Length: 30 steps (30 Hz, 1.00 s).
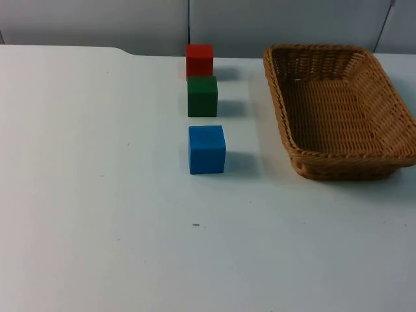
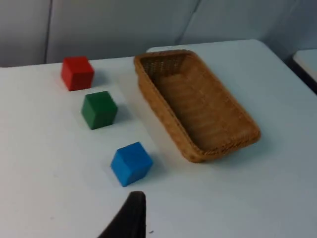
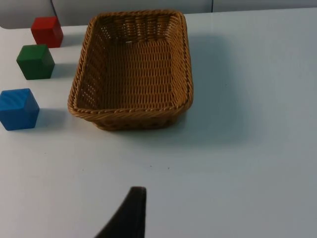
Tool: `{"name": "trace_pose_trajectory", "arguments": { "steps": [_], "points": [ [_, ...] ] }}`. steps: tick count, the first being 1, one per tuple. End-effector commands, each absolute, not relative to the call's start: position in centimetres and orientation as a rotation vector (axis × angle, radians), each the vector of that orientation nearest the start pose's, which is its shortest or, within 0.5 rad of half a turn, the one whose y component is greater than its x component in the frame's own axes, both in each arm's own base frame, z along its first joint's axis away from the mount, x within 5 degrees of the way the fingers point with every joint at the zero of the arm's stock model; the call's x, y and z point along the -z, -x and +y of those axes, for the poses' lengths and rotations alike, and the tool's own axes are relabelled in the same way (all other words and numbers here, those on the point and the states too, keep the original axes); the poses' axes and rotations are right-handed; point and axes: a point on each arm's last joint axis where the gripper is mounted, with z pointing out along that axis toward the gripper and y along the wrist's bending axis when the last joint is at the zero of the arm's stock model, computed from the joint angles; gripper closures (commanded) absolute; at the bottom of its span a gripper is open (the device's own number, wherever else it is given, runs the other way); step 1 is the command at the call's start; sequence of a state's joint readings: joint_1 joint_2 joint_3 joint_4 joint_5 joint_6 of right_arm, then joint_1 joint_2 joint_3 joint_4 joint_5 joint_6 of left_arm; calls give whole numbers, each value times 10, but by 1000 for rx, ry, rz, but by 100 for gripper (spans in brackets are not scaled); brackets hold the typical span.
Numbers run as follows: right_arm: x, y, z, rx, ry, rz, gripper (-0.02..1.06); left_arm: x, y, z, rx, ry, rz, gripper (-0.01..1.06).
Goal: Pick up the basket with the left hand and place the blue cube into the basket with the right hand.
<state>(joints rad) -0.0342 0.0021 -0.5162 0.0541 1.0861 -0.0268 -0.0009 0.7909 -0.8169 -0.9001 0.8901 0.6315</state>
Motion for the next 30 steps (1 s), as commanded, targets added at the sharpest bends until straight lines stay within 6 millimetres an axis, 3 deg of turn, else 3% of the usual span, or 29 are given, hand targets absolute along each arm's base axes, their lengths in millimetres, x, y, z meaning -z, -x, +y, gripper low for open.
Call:
{"name": "trace_pose_trajectory", "arguments": {
  "steps": [1,8,12,15,18,21,28,30],
  "points": [
    [-278,7,4,-18,-8,2053,0,-366,-156,-60,775,-365,2020,0],
    [-278,7,4,-18,-8,2053,0,-352,-212,-64,854,-386,2142,0],
    [-278,7,4,-18,-8,2053,0,-345,-234,-72,901,-412,2172,0],
    [-278,7,4,-18,-8,2053,0,-340,-246,-87,924,-457,2176,1],
    [-278,7,4,-18,-8,2053,0,-333,-264,-119,931,-537,2183,1],
    [-278,7,4,-18,-8,2053,0,-329,-272,-136,941,-568,2184,1],
    [-278,7,4,-18,-8,2053,0,-302,-306,-196,984,-617,2235,1],
    [-278,7,4,-19,-10,2053,0,-297,-311,-205,990,-608,2245,1]
  ]
}}
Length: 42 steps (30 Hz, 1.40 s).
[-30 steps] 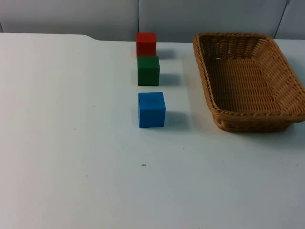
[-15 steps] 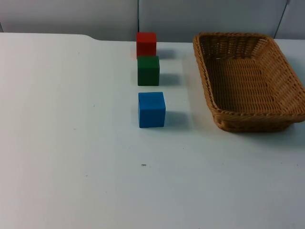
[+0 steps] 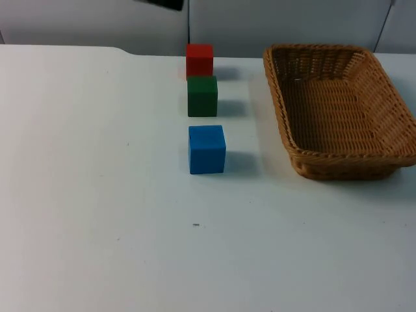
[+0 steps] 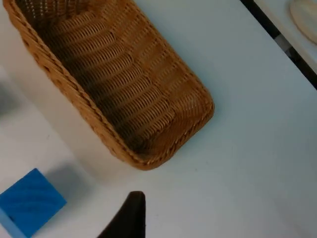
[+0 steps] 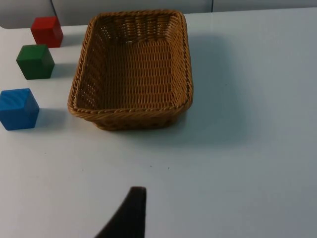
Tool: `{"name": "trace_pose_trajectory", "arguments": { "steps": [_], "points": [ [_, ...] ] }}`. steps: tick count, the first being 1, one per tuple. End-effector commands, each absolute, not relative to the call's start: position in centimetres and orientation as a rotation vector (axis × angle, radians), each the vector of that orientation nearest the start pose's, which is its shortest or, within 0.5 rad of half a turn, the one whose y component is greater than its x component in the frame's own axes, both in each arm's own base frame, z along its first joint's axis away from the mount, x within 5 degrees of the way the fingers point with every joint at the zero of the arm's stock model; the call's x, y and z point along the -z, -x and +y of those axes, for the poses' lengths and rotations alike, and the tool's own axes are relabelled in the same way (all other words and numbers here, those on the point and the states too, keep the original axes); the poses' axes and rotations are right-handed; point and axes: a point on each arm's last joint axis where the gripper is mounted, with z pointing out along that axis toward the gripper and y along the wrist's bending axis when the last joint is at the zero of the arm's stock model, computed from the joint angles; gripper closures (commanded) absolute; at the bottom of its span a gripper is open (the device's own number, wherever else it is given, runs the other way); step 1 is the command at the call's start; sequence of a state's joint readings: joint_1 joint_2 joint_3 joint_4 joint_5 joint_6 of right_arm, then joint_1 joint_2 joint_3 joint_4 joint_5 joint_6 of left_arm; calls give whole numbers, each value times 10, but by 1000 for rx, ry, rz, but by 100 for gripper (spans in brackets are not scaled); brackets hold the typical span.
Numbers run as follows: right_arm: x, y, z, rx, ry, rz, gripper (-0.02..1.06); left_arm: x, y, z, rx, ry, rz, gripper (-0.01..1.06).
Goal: Pick up the basket with the left hand and place the blue cube into the basket with the right hand.
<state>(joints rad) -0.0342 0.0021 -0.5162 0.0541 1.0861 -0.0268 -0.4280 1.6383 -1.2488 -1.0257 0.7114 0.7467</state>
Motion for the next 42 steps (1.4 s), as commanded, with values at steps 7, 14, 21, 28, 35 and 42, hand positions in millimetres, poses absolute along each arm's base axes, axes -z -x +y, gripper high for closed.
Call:
{"name": "trace_pose_trajectory", "arguments": {
  "steps": [7,14,21,28,35,42],
  "points": [
    [-278,7,4,-19,-10,2053,0,-266,-339,-257,1014,-561,2313,1],
    [-278,7,4,-19,-10,2053,0,-237,-356,-291,1021,-534,2394,1],
    [-278,7,4,-19,-14,2053,0,-202,-366,-321,903,-548,2500,1],
    [-278,7,4,-19,-14,2053,0,-185,-373,-342,800,-506,2575,1],
    [-278,7,4,-19,-14,2053,0,-180,-379,-351,613,-482,2640,1],
    [-278,7,4,-19,-14,2053,0,-170,-381,-360,606,-385,2706,1]
  ]
}}
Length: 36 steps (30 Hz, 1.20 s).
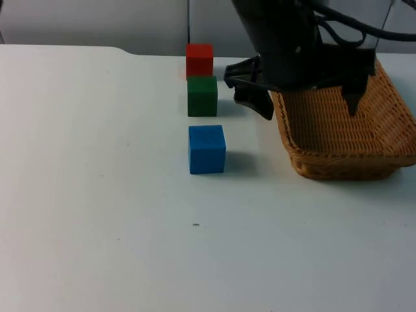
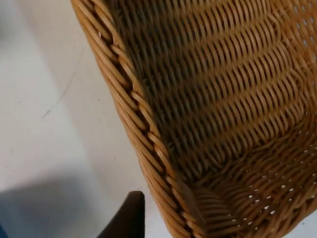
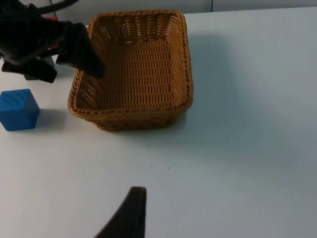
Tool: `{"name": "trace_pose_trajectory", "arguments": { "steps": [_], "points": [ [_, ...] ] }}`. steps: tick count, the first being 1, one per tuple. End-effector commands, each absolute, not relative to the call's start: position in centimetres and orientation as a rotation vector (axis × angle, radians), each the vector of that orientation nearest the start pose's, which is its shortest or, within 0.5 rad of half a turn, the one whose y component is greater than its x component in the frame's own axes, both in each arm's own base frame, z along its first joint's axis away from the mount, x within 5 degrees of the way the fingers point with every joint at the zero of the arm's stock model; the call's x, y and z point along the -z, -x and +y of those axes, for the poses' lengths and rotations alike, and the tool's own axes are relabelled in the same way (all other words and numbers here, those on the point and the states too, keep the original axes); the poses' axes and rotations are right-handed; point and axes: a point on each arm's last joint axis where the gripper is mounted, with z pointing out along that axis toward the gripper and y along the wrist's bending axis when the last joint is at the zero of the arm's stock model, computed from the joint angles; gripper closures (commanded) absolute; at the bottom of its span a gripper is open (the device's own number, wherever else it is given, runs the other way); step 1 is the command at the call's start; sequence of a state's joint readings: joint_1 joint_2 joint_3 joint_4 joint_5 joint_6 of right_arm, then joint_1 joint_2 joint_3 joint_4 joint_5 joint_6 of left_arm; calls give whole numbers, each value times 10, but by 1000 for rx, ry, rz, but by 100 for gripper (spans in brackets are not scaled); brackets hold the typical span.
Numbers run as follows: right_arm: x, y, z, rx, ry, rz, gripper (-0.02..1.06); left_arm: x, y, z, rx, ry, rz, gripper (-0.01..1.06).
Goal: Pick up the basket with the left hand and place the blue cube into the basket with the right hand.
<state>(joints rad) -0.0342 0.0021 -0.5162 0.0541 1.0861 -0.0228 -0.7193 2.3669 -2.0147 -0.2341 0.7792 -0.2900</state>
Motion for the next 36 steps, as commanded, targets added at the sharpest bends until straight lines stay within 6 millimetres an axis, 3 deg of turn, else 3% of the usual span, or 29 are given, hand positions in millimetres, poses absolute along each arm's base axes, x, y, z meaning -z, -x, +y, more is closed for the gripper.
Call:
{"name": "trace_pose_trajectory", "arguments": {
  "steps": [1,6,12,23,36],
  "points": [
    [-278,7,4,-19,-14,2053,0,-169,-378,-363,609,-384,2711,1],
    [-278,7,4,-19,-14,2053,0,-167,-376,-368,612,-398,2710,1],
    [-278,7,4,-19,-14,2053,0,-152,-372,-376,579,-440,2761,1],
    [-278,7,4,-19,-14,2053,0,-133,-381,-381,488,-488,2795,1],
    [-278,7,4,-19,-14,2053,0,-132,-388,-383,485,-435,2740,1]
  ]
}}
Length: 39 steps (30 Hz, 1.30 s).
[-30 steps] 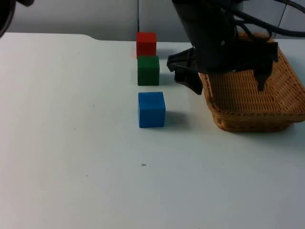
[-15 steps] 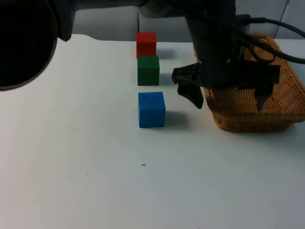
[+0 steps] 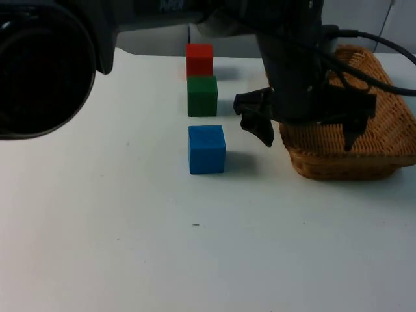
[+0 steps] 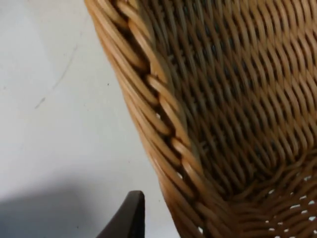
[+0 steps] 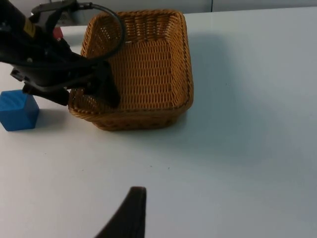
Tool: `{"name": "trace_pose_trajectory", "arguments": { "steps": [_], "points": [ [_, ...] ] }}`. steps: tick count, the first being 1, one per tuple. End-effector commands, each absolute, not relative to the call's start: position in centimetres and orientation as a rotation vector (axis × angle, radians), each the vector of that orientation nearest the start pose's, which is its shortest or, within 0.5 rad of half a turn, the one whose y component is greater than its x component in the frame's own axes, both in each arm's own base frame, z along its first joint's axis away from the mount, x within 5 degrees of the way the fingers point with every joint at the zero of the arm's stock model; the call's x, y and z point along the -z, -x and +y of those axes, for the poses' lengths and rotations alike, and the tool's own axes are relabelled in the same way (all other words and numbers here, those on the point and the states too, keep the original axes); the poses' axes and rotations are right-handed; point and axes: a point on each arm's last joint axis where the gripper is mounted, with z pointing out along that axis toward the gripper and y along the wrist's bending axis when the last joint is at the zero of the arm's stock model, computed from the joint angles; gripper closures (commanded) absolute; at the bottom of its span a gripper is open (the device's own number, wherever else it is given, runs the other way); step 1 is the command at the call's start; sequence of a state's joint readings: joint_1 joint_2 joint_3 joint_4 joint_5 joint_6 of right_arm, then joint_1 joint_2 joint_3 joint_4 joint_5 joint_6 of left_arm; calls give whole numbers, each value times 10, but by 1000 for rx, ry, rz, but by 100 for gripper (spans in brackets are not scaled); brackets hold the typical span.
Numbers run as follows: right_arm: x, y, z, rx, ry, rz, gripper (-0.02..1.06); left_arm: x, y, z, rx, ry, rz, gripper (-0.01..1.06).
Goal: Pick up the basket with the left hand and place the blue cube into the basket with the right hand.
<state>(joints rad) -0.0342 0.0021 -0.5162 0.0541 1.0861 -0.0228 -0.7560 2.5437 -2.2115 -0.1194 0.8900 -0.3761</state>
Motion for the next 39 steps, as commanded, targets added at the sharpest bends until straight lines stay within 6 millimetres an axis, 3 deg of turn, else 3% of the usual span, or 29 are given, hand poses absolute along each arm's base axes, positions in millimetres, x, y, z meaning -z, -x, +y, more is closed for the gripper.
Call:
{"name": "trace_pose_trajectory", "arguments": {
  "steps": [1,13,19,27,34,37,39],
  "points": [
    [-278,7,4,-19,-14,2053,0,-130,-388,-383,493,-426,2744,1],
    [-278,7,4,-19,-14,2053,0,-111,-388,-384,483,-379,2779,1],
    [-278,7,4,-19,-14,2053,0,-110,-388,-383,484,-350,2785,2],
    [-278,7,4,-19,-14,2053,0,-110,-388,-383,489,-312,2796,23],
    [-278,7,4,-19,-14,2053,0,-110,-388,-383,485,-313,2801,24],
    [-278,7,4,-19,-14,2053,0,-110,-388,-383,486,-289,2810,29],
    [-278,7,4,-19,-14,2053,0,-110,-388,-383,488,-265,2817,44]
  ]
}}
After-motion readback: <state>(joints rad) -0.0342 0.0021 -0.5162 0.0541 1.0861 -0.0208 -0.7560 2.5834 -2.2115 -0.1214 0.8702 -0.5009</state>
